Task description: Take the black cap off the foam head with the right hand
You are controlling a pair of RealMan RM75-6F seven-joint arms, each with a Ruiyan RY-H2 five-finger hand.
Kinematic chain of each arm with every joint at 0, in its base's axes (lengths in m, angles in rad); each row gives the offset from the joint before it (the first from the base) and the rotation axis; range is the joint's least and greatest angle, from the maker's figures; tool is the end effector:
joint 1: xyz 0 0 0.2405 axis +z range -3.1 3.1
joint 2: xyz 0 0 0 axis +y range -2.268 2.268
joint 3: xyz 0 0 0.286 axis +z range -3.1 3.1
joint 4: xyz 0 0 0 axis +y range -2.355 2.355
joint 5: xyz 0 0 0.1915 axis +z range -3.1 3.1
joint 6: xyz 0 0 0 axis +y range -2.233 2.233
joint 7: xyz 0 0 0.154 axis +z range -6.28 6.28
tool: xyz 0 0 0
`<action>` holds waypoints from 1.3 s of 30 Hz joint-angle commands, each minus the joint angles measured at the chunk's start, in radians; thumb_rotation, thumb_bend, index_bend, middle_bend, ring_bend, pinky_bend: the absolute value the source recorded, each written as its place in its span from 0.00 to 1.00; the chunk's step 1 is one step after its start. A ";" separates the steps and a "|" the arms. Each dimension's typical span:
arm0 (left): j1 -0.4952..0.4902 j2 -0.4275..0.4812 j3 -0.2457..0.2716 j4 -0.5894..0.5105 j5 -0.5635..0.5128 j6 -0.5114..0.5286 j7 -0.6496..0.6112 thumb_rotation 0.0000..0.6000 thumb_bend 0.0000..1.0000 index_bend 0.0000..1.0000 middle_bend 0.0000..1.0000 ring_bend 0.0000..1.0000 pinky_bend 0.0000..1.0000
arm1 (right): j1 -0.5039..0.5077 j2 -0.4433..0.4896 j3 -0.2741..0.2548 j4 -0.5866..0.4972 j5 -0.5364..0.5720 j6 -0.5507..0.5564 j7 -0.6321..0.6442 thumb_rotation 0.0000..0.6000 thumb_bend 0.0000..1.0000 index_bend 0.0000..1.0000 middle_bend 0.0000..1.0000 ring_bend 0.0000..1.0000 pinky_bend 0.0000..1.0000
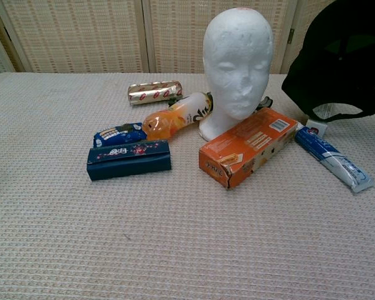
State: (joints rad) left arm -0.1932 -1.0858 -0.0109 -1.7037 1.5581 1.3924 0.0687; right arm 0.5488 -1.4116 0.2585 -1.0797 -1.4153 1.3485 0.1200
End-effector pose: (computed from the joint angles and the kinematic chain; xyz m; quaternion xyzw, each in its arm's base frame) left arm -0.2938 0.2143 0.1706 -0.6623 -0.3711 -0.3861 0.5239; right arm -0.2673 -0.3879 0.1641 0.5986 -0.2450 0.5021 0.5741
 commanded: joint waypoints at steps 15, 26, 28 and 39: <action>0.002 0.007 0.007 -0.007 0.007 0.001 0.005 1.00 0.10 0.27 0.25 0.23 0.18 | -0.083 -0.010 -0.105 -0.081 -0.013 -0.034 -0.059 0.62 0.16 0.29 0.81 0.82 1.00; 0.003 0.007 0.008 0.000 0.008 0.001 -0.002 1.00 0.09 0.27 0.25 0.23 0.17 | -0.158 0.118 -0.127 -0.314 0.044 -0.050 -0.126 0.34 0.00 0.00 0.39 0.35 0.62; 0.003 0.007 0.007 0.002 0.006 0.001 -0.003 1.00 0.10 0.27 0.25 0.23 0.17 | -0.184 0.137 -0.138 -0.349 0.037 -0.020 -0.147 0.34 0.00 0.00 0.37 0.33 0.59; 0.005 -0.008 -0.001 0.011 -0.003 0.009 -0.010 1.00 0.10 0.27 0.25 0.23 0.17 | -0.357 0.226 -0.243 -0.523 -0.062 0.167 -0.177 0.35 0.18 0.10 0.37 0.32 0.57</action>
State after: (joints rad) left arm -0.1887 -1.0939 -0.0115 -1.6926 1.5556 1.4017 0.0589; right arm 0.2186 -1.2033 0.0369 -1.5773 -1.4564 1.4886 -0.0545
